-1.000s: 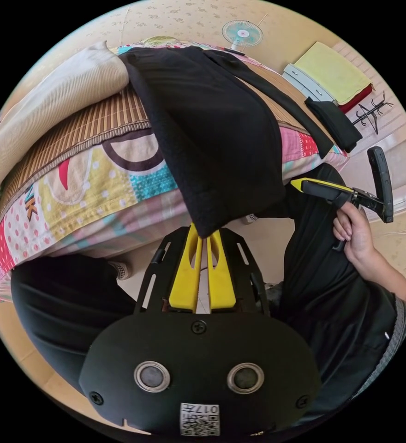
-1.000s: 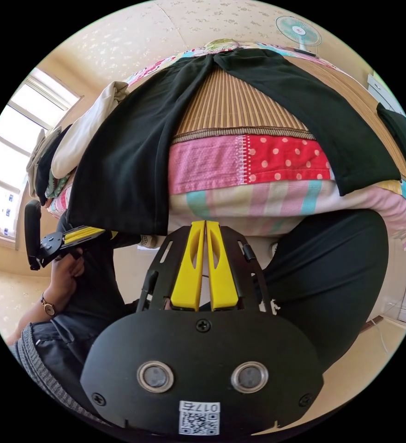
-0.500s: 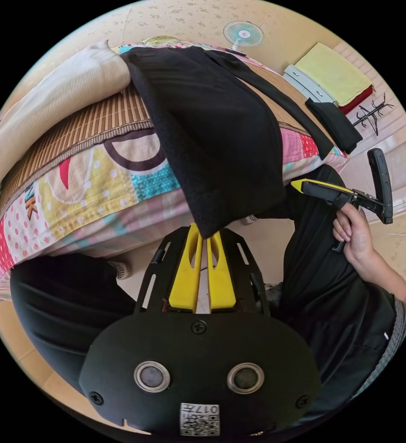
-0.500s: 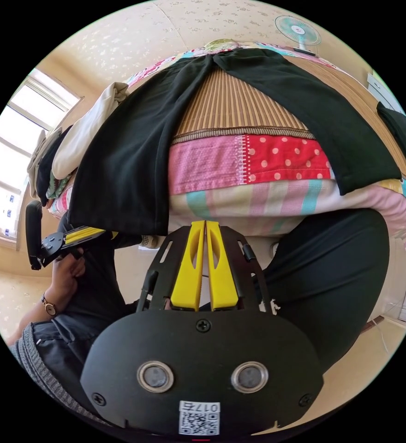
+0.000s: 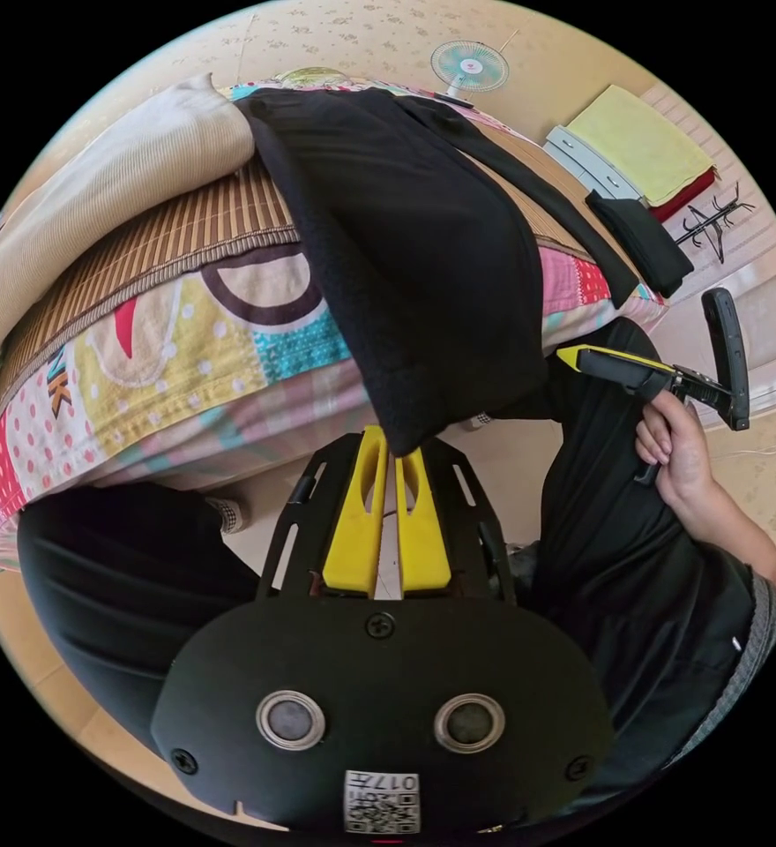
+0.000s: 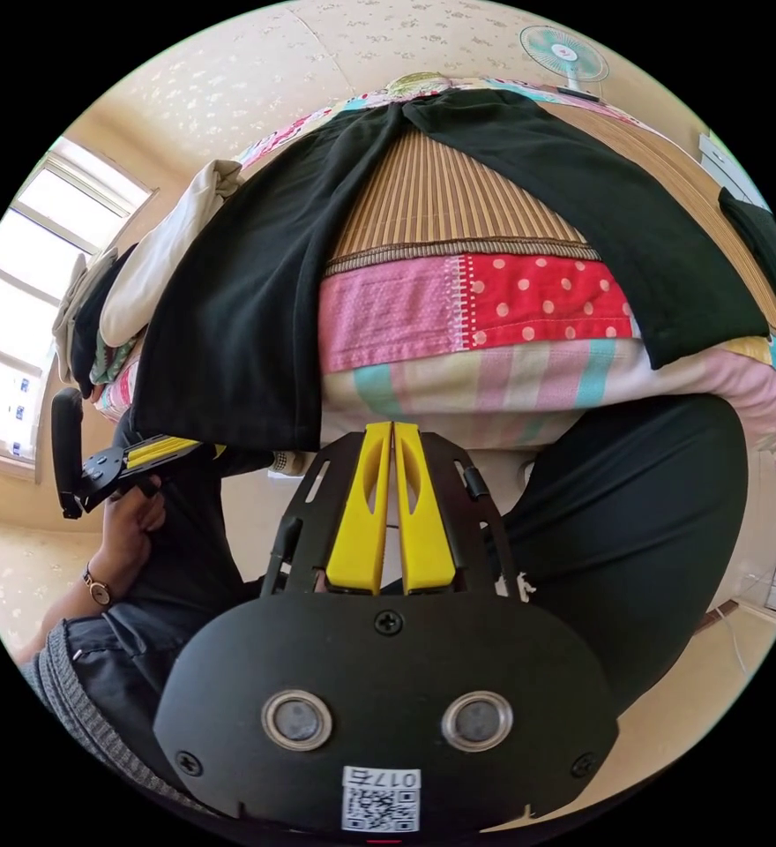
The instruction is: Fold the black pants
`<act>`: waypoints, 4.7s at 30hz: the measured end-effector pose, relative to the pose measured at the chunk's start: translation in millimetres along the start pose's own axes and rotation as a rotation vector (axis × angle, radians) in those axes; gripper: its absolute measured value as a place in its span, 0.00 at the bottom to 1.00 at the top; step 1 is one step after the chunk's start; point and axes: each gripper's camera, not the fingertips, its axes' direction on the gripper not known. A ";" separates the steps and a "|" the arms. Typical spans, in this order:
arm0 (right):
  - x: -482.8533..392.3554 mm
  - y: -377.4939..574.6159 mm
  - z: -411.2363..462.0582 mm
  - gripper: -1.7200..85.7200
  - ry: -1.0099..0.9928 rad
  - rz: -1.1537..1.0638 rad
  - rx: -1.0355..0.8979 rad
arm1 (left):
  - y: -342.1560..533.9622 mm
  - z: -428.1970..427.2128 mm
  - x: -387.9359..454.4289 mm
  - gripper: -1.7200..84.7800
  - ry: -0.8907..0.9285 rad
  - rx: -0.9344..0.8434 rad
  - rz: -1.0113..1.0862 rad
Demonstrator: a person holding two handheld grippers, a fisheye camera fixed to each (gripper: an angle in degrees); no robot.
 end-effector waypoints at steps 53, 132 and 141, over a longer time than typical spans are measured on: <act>11.8 -13.3 -1.0 0.02 -0.040 0.041 -0.003 | -17.0 2.4 -13.4 0.01 0.034 0.000 -0.045; -27.8 58.3 -31.2 0.07 -0.168 -0.144 0.251 | 137.8 -120.1 31.3 0.09 0.021 0.634 -0.032; -48.1 3.2 18.3 0.09 -0.225 -0.176 -0.012 | 83.4 -93.3 10.4 0.12 0.040 0.394 -0.087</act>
